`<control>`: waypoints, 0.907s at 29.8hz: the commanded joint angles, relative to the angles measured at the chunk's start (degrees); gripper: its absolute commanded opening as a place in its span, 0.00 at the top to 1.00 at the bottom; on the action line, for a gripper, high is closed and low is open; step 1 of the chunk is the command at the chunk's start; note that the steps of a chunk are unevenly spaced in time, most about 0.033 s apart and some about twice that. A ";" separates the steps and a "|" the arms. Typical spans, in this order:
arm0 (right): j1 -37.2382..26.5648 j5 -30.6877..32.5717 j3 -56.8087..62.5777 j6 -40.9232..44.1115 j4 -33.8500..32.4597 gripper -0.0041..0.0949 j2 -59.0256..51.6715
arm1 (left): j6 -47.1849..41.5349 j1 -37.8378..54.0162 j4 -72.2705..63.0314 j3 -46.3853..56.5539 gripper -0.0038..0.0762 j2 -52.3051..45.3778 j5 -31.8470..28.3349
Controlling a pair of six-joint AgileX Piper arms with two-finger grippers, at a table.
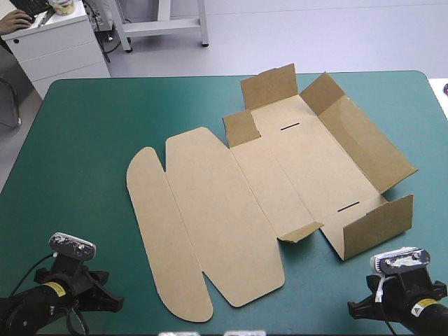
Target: Fold the box
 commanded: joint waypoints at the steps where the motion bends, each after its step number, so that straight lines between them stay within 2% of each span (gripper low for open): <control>1: -0.22 -2.82 -1.42 -0.36 1.05 0.98 0.50 | -0.37 -0.29 -0.89 -1.76 0.96 0.72 -2.47; 10: -0.22 -2.82 -1.42 -0.49 1.18 0.97 0.50 | -0.37 -0.29 -0.89 -1.76 0.96 0.72 -2.47; 13: -0.22 -2.82 -1.42 -0.74 1.18 0.93 0.50 | -0.37 -0.29 -0.89 -1.76 0.96 0.72 -2.47; 16: -0.22 -2.71 -1.42 -1.38 1.18 0.78 0.50 | -0.37 -0.29 -0.89 -1.76 0.96 0.72 -2.47; 19: -0.22 -1.93 -1.79 -0.70 4.00 0.46 0.50 | -0.37 -0.29 -0.89 -1.76 0.96 0.72 -2.47; 21: -0.22 -2.32 -2.14 4.19 6.52 0.27 0.60 | -0.37 -0.29 -0.89 -1.76 0.96 0.72 -2.47; 23: -0.22 -2.38 -2.76 9.49 8.47 0.12 0.60 | -0.37 -0.29 -0.89 -1.76 0.96 0.72 -2.47; 24: -0.22 -2.22 -2.96 11.10 9.48 0.09 0.60 | -0.37 -0.29 -0.89 -1.76 0.96 0.72 -2.47; 27: -0.22 -1.88 -3.36 12.93 13.94 0.08 0.60 | -0.37 -0.29 -0.99 -1.76 0.96 0.72 -2.47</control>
